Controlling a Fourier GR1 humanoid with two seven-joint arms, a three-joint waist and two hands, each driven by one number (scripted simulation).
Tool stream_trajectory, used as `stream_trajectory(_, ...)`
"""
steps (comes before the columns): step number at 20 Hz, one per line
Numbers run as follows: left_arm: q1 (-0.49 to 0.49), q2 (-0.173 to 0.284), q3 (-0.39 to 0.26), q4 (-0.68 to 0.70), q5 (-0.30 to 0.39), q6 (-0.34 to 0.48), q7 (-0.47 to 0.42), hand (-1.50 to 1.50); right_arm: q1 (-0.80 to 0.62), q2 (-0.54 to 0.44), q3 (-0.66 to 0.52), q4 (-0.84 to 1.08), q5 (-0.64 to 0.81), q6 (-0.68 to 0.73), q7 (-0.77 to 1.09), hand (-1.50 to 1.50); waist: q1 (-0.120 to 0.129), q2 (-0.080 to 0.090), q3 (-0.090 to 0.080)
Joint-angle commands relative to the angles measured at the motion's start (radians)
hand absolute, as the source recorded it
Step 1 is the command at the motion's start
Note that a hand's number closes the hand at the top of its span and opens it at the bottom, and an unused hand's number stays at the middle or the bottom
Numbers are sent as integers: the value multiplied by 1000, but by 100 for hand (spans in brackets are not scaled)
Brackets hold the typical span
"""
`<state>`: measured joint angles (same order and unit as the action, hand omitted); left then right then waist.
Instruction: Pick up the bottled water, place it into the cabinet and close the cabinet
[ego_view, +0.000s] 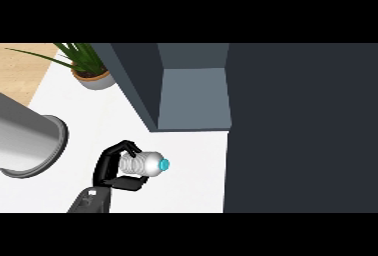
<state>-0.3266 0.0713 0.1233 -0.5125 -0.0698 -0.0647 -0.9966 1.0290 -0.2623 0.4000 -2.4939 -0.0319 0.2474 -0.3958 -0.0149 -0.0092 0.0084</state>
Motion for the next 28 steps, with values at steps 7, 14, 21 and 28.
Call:
stream_trajectory(7,-6,-70,-280,-206,264,79,220,150,54,-43,-19,-153,-38,-9,47,-150,-1,3,-9)
stream_trajectory(14,-112,-71,-504,-354,400,365,454,150,51,-50,-39,-103,-33,-10,-4,-150,-16,6,-9)
stream_trajectory(21,-293,-71,-533,-304,462,505,558,150,46,-44,-75,-109,-85,0,-20,-150,-18,12,-9)
stream_trajectory(28,-492,-71,-522,-153,553,568,635,150,46,-51,-108,-89,-94,21,-28,-150,-27,16,-9)
